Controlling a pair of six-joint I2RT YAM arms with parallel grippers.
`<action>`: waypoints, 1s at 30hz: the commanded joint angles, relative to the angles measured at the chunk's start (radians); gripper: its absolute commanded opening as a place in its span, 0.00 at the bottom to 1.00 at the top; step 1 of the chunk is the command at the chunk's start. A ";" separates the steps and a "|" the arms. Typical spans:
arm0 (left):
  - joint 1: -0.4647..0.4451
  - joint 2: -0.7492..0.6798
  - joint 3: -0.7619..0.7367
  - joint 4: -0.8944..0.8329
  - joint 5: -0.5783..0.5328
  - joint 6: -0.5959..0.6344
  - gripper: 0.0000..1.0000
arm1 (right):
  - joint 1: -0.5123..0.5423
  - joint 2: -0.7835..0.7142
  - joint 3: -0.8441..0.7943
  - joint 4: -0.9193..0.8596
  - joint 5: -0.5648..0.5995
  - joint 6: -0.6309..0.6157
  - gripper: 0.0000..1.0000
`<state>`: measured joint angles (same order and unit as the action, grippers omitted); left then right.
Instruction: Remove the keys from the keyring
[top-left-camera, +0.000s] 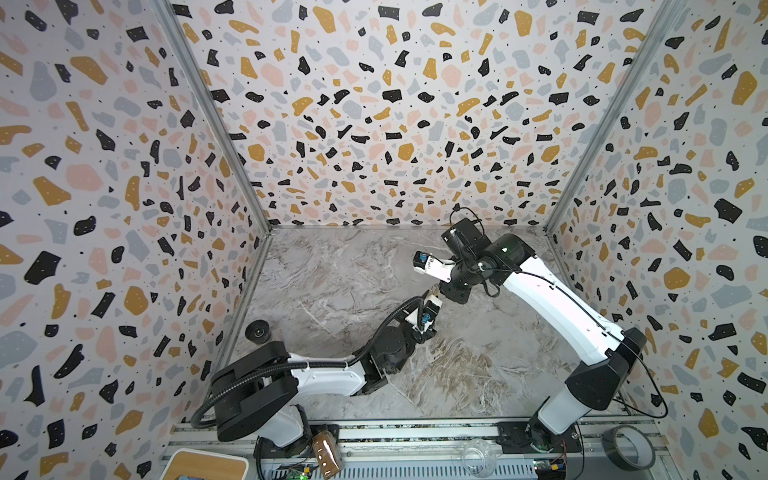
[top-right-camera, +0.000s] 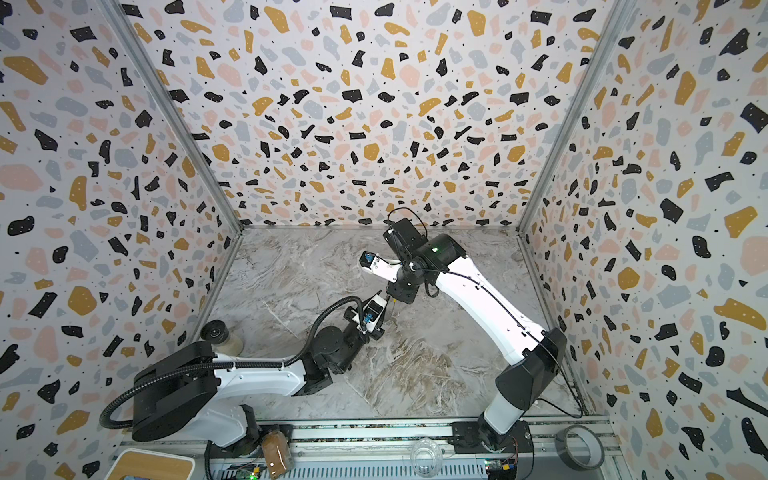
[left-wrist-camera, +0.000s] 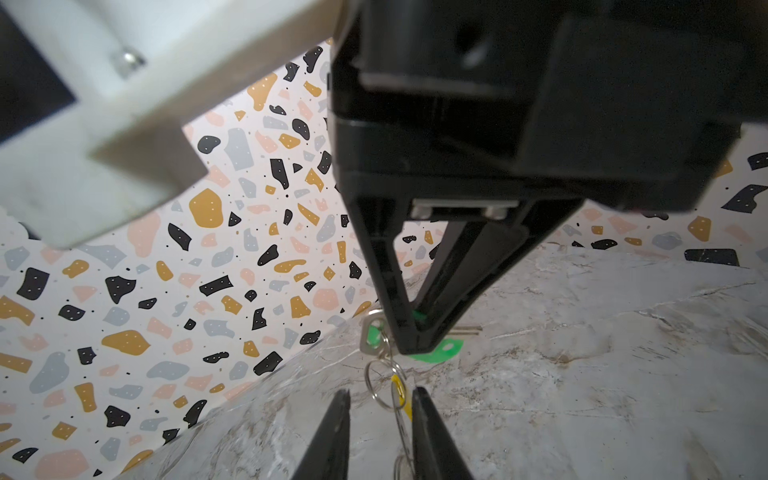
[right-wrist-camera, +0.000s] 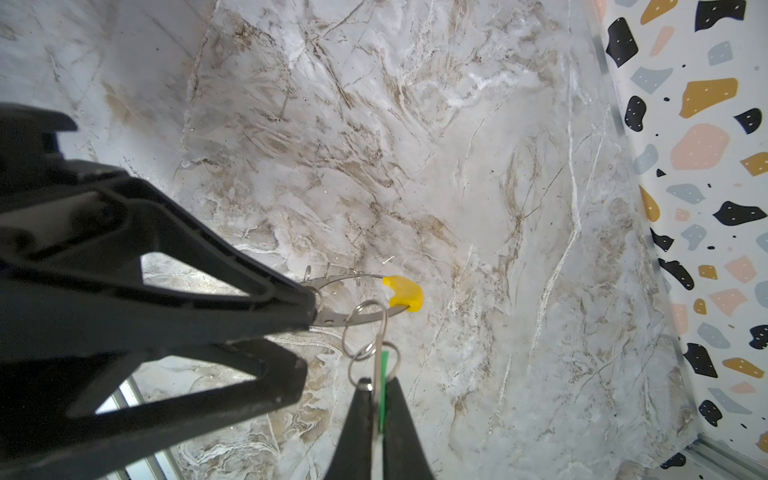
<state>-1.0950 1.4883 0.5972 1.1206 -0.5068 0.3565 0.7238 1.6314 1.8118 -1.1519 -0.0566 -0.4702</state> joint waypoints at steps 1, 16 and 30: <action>-0.005 0.016 0.031 0.043 0.005 -0.007 0.27 | -0.001 -0.045 0.028 -0.020 -0.008 0.017 0.04; -0.005 0.061 0.086 -0.004 -0.044 -0.030 0.27 | 0.006 -0.062 0.013 -0.022 -0.011 0.023 0.05; -0.005 0.092 0.130 -0.036 -0.092 -0.030 0.15 | 0.008 -0.068 0.009 -0.028 -0.008 0.034 0.06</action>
<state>-1.0962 1.5761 0.6861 1.0542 -0.5663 0.3302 0.7250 1.6066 1.8114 -1.1522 -0.0544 -0.4511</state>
